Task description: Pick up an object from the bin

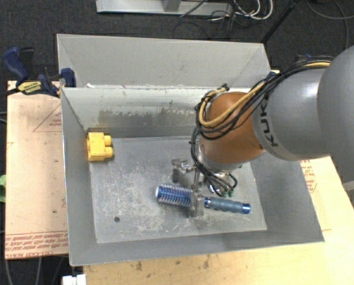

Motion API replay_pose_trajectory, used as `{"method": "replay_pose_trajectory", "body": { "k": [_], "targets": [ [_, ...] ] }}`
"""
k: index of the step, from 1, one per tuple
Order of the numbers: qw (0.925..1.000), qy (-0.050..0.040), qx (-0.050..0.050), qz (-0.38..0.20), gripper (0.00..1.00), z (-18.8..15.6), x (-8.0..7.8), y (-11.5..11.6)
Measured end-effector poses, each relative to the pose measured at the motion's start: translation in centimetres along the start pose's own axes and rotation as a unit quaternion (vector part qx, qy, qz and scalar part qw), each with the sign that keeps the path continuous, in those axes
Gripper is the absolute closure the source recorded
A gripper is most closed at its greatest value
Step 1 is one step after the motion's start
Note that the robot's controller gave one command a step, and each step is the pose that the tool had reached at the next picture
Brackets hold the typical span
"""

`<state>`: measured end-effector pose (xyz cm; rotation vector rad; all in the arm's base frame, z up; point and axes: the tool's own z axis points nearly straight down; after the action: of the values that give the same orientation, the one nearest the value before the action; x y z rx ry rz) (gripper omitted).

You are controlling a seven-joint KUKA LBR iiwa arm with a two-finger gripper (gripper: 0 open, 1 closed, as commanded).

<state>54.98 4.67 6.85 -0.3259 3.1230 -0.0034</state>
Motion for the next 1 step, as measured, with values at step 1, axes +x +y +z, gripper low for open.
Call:
{"method": "replay_pose_trajectory", "body": {
  "k": [1],
  "targets": [
    [1.0000,0.0004,-0.002,-0.003,1.00,-0.08,0.02,0.56]
  ]
}}
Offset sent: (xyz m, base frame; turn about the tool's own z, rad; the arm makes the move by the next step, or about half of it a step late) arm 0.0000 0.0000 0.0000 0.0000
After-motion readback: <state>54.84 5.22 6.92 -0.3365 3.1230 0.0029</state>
